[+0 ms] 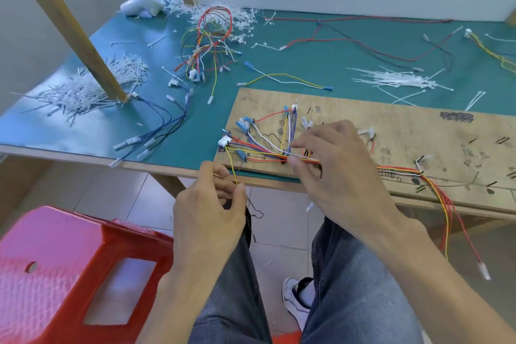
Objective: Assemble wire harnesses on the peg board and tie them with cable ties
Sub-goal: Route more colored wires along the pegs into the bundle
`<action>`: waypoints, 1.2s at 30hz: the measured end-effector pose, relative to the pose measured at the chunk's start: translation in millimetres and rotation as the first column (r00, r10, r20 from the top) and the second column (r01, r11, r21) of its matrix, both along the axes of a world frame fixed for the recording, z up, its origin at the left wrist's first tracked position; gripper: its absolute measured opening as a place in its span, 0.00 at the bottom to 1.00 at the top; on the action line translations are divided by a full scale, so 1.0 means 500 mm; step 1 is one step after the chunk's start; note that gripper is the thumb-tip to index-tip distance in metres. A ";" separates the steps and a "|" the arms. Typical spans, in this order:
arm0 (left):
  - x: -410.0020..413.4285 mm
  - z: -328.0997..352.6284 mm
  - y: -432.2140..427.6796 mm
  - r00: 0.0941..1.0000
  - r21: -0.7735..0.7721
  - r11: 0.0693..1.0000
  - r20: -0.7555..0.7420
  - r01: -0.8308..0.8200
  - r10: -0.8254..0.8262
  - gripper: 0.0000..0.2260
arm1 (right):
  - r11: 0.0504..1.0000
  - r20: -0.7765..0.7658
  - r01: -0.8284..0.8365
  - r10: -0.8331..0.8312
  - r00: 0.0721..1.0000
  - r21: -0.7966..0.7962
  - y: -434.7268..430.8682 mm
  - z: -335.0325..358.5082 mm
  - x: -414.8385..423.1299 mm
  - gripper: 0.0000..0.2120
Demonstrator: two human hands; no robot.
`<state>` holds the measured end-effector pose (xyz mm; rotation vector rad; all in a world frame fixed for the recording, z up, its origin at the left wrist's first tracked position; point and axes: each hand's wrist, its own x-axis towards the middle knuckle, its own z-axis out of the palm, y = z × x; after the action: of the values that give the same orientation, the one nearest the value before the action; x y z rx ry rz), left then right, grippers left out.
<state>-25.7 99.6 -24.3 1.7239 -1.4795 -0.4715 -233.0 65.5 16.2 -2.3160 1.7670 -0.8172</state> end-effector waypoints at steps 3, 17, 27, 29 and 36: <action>-0.004 -0.009 0.000 0.999 -0.047 0.999 0.038 0.020 -0.018 0.14 | 0.994 -0.067 0.022 -0.015 0.998 0.110 -0.032 -0.010 0.020 0.13; -0.013 -0.020 -0.021 0.785 -0.022 0.991 -0.609 0.133 -0.119 0.08 | 0.997 0.166 0.047 -0.057 0.985 0.067 -0.055 -0.028 0.016 0.03; -0.097 -0.022 -0.035 0.688 -0.039 0.983 -0.710 0.179 -0.153 0.13 | 0.999 -0.030 0.009 -0.011 0.999 -0.042 -0.032 -0.045 0.006 0.04; -0.105 -0.024 -0.038 0.745 -0.060 0.981 -0.643 0.184 -0.179 0.15 | 0.995 -0.043 -0.003 -0.002 0.999 -0.097 -0.022 -0.049 -0.002 0.04; -0.110 -0.023 -0.029 0.773 -0.059 0.977 -0.602 0.205 -0.198 0.20 | 0.982 -0.010 0.042 -0.045 0.999 -0.182 0.020 -0.077 -0.001 0.11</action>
<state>-80.7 85.3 -36.0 1.2399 -1.1772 -1.0429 -233.5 75.3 -22.3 -2.4060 1.8259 -1.0116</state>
